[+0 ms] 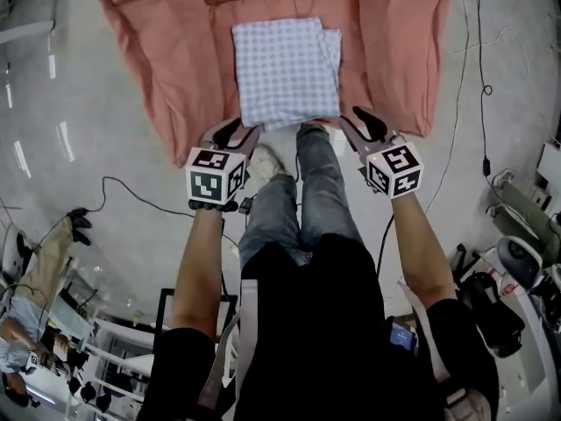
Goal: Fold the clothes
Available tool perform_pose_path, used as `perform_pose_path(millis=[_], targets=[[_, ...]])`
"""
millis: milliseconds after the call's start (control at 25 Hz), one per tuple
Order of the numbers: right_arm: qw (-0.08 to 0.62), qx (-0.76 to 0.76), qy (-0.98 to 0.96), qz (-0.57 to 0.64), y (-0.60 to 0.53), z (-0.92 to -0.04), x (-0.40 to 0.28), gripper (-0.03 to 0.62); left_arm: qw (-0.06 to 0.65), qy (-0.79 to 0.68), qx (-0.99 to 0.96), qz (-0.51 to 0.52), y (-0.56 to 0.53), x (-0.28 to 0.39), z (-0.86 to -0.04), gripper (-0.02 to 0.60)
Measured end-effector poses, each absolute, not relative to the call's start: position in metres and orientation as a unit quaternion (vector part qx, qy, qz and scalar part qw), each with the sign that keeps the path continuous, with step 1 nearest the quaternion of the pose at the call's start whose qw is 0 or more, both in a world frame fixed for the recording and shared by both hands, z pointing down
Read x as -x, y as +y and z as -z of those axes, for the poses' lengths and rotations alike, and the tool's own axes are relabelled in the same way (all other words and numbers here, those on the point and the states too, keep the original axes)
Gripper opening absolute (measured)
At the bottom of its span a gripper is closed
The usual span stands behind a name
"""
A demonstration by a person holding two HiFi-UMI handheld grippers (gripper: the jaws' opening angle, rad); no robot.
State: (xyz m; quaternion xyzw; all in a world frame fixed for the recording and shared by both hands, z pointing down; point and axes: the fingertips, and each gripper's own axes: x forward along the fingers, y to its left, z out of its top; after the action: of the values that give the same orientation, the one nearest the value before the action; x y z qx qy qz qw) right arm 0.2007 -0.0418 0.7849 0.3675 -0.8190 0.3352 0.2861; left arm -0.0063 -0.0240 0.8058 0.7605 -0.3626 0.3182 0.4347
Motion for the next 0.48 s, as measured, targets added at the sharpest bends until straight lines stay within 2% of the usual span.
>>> perform_pose_path(millis=[200, 360, 480], targets=[[0.249, -0.376, -0.839, -0.305, -0.074, -0.704, -0.191, 0.146, 0.436, -0.398, -0.761, -0.27, -0.049, 0.022, -0.732, 0.178], [0.212, -0.379, -0.86, -0.267, -0.116, -0.628, -0.186, 0.144, 0.4, -0.417, -0.782, -0.234, -0.099, 0.024, -0.65, 0.175], [0.201, -0.377, -0.879, -0.214, -0.148, -0.571, -0.185, 0.129, 0.38, -0.43, -0.795, -0.197, -0.139, 0.025, -0.589, 0.124]])
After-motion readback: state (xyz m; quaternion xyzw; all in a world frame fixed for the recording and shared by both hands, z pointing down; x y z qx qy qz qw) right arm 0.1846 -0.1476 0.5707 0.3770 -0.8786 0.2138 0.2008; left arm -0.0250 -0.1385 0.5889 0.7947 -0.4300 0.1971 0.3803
